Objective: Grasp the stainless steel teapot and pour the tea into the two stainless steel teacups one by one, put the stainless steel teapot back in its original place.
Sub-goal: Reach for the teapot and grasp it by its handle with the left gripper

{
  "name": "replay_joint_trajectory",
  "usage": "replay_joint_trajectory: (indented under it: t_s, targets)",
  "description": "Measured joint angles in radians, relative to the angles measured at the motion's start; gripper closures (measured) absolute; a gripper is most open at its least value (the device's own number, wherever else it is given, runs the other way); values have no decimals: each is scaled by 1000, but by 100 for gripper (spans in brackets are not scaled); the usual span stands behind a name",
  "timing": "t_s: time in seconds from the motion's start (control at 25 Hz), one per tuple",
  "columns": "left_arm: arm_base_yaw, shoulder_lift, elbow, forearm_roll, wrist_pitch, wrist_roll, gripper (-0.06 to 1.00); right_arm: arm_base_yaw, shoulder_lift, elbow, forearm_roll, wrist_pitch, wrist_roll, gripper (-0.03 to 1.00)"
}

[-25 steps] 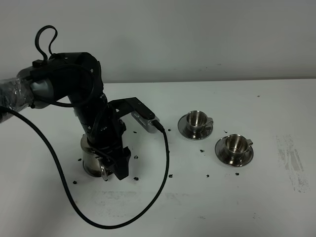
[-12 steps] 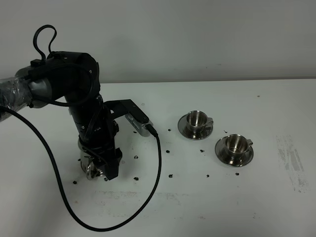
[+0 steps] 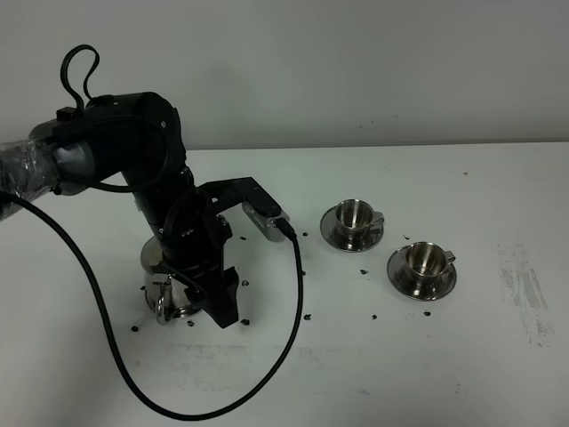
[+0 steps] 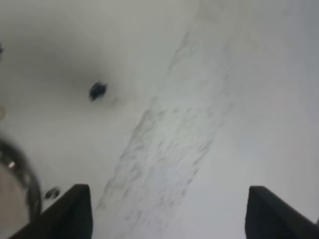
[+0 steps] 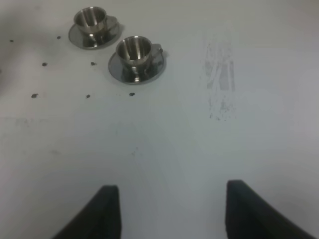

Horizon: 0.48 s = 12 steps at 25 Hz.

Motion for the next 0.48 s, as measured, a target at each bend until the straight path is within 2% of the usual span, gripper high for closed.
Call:
replay_joint_trajectory:
  t_s: [0.24,0.36,0.48]
  targets:
    - [-24,-25,0,12,-6,-47,33,0,0,0,0,0,0,50]
    - [-59,-99,1,96,-43,-141,33,0,0,0,0,0,0,50]
    - [-85,-198,24,135,-54,-257,33,0,0,0,0,0,0,50]
